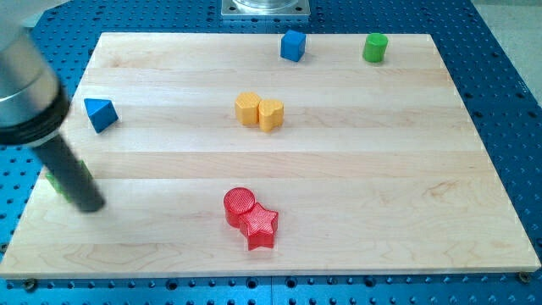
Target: Place the green blocks at the top right corner of the board
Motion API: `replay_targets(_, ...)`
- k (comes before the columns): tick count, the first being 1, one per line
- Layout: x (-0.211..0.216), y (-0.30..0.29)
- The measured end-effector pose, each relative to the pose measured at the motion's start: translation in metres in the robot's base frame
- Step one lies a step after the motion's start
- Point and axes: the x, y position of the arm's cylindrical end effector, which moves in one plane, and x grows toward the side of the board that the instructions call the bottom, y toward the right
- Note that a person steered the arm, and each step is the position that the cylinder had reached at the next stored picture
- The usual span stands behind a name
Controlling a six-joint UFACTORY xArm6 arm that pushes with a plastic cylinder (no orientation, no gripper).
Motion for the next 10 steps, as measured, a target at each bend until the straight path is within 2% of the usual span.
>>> replay_targets(1, -0.003, 0.006)
replay_targets(2, 0.048, -0.025)
replay_targets(3, -0.001, -0.072)
replay_targets(4, -0.060, 0.001)
replay_targets(5, -0.071, 0.050)
replay_targets(6, -0.064, 0.053)
replay_targets(8, -0.061, 0.235)
replay_targets(9, -0.034, 0.259)
replay_targets(10, -0.049, 0.294)
